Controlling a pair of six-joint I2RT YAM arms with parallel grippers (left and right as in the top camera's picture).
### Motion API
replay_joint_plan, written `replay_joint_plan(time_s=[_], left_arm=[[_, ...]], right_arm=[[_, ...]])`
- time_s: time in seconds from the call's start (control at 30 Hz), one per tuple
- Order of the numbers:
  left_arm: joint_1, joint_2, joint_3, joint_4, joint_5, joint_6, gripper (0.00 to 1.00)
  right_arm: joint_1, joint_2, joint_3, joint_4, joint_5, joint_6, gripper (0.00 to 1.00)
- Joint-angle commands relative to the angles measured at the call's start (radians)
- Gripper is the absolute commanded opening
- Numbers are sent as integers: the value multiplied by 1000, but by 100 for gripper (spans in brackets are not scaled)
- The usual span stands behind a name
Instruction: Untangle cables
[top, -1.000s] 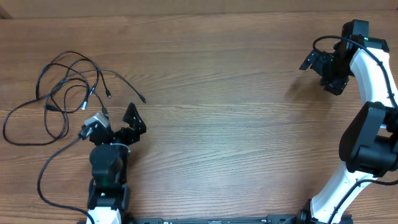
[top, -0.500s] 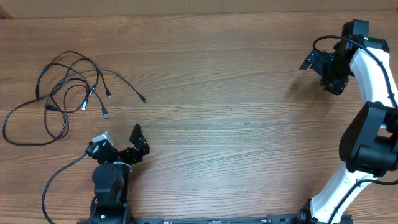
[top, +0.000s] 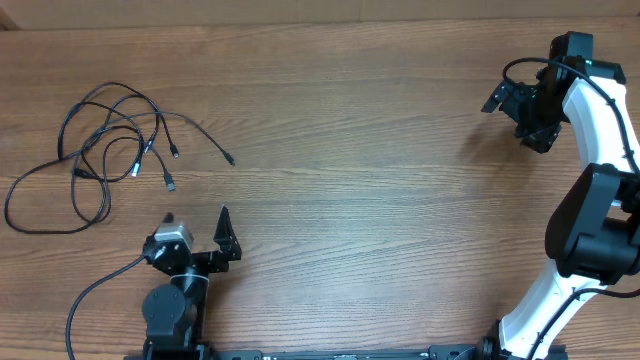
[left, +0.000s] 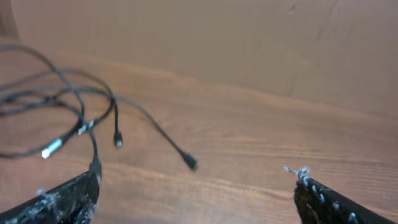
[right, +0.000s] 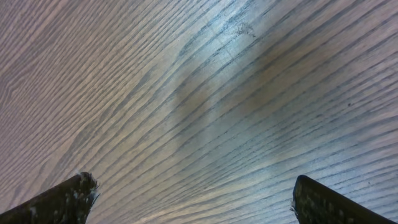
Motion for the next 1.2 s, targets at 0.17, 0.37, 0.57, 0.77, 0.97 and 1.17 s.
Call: replay_joint_plan(time_s=[0.17,0.37,0.57,0.77,0.97,1.17], left_arm=[[0,-35,-3,0,35,54,100],[0,-34,-3,0,29,55,100],[0,-34,-3,0,29,55,100],[0,-34,-3,0,29,55,100],[0,-34,-3,0,29,55,100],[0,-33,-3,0,29,55,100]], right_arm=[[-2,-31,15,3,-8,-4,100],[-2,-31,15,3,-8,-4,100],[-2,-31,15,3,-8,-4,100],[-2,-31,15,3,-8,-4,100],[-2,-31,14,4,-8,-4,100],[-2,-120,14,3,-8,-4,100]])
